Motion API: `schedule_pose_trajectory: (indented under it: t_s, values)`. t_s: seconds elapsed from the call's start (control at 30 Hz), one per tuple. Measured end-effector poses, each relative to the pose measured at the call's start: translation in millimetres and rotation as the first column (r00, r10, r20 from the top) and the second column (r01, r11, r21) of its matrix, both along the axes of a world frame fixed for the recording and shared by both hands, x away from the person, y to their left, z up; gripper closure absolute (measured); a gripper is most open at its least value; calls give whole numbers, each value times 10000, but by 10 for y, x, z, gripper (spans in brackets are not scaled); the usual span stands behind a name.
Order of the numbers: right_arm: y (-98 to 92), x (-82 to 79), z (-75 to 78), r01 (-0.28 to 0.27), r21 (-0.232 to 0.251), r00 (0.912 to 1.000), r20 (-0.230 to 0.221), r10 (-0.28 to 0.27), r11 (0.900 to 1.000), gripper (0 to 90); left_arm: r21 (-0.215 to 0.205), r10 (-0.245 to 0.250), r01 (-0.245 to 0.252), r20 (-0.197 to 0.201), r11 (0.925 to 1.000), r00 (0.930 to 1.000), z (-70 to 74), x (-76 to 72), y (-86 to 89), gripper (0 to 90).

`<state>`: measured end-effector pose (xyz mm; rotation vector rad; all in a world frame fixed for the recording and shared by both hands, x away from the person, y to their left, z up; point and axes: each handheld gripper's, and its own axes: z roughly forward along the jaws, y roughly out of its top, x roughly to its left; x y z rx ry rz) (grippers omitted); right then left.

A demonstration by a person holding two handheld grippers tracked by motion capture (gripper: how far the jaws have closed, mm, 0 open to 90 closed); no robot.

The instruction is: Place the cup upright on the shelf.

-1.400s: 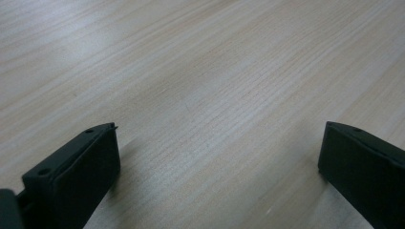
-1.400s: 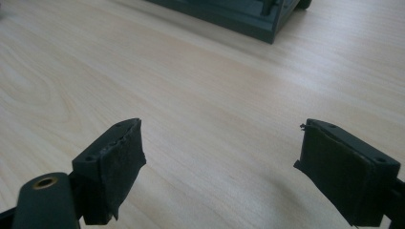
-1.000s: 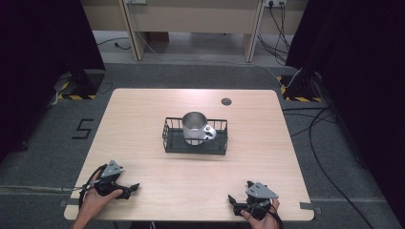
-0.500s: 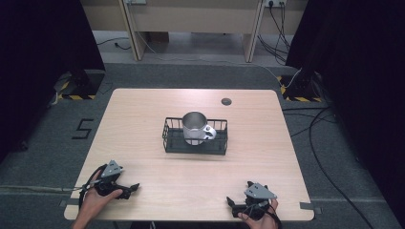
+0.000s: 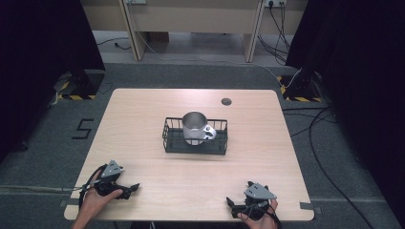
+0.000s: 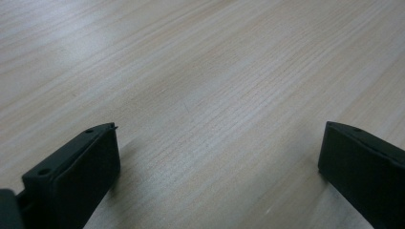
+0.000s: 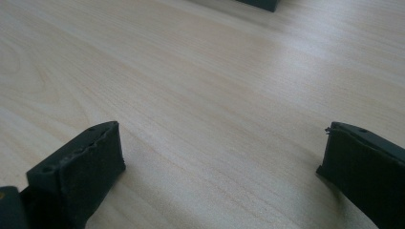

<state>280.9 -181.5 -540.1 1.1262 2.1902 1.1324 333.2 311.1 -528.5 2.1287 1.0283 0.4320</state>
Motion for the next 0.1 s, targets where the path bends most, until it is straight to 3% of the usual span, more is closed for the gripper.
schedule_pose_trajectory:
  t_s: [0.1]
  values:
    - [-1, -2, -2, 3, 11, 10000, 10, -3, 10000, 7, -1, 0, 0, 0, 10000, 10000, 0, 0, 0, 0]
